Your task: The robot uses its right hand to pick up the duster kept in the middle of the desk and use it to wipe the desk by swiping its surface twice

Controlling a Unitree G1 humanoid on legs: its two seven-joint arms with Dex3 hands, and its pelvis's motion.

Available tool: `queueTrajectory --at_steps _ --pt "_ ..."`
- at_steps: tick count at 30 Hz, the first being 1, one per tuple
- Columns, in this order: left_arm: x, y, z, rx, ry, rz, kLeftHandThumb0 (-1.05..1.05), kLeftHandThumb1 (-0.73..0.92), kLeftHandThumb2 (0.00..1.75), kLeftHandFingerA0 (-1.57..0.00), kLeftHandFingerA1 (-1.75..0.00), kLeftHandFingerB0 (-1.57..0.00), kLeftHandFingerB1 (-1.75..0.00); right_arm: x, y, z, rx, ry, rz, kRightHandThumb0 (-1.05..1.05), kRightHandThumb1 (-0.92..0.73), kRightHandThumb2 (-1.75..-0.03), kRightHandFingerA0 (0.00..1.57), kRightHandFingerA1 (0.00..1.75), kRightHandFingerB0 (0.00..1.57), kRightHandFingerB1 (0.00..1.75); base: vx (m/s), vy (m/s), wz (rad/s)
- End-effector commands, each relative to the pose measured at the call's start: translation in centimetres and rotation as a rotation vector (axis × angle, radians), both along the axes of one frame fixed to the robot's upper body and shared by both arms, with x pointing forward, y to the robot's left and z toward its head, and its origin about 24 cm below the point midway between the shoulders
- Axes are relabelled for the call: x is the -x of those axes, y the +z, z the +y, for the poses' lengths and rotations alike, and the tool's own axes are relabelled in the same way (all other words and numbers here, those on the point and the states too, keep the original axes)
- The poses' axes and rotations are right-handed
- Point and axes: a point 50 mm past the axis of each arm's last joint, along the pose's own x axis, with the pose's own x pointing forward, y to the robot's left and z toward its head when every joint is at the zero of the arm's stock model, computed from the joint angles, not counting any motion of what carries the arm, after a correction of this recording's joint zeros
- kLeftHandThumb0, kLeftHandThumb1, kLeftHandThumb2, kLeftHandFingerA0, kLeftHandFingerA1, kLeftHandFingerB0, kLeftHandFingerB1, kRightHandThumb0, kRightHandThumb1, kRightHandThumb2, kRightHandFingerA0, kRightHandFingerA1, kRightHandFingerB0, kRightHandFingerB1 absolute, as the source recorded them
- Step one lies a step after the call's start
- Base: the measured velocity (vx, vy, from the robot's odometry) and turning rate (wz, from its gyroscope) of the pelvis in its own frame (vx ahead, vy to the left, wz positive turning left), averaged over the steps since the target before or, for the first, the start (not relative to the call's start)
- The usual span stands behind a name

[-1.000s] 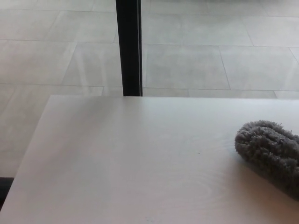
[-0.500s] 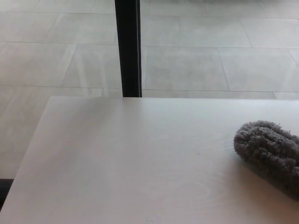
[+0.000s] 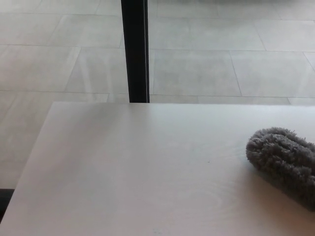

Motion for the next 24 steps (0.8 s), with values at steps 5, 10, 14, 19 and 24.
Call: queueTrajectory --at_steps 5,10,14,19,24 --pt "2.8 0.6 1.9 -0.107 0.029 0.192 -0.84 0.86 0.66 -0.45 -0.54 -0.36 -0.38 0.8 -1.5 1.6 -0.102 0.075 -0.132 -0.77 -0.83 -0.65 0.05 0.89 0.06 0.62 0.00 0.000 0.00" --pt "3.4 0.5 1.9 -0.092 0.042 0.201 -0.84 0.86 0.66 -0.41 -0.53 -0.31 -0.37 1.0 -1.5 1.8 -0.097 0.127 -0.100 -0.79 -0.82 -0.63 0.12 0.84 0.10 0.64 0.00 0.000 0.00" --pt "4.0 0.3 1.9 -0.075 0.101 0.201 -0.78 0.66 1.05 -0.41 -0.61 -0.28 -0.51 1.1 -1.4 1.7 -0.085 0.167 -0.072 -0.80 -0.79 -0.63 0.17 0.84 0.18 0.61 0.00 0.000 0.00" --pt "4.2 0.4 2.0 -0.100 0.068 0.215 -0.88 0.72 1.10 -0.44 -0.61 -0.33 -0.50 0.2 -1.3 1.8 -0.056 0.227 -0.062 -0.80 -0.62 -1.04 0.21 0.70 0.26 0.63 0.00 0.000 0.00" --pt "4.1 0.6 2.1 -0.096 0.076 0.197 -0.77 0.68 1.09 -0.45 -0.64 -0.28 -0.51 -0.2 -1.4 2.2 -0.042 0.357 0.011 -0.76 -0.67 -0.63 0.27 0.85 0.25 0.56 0.00 0.000 0.00"
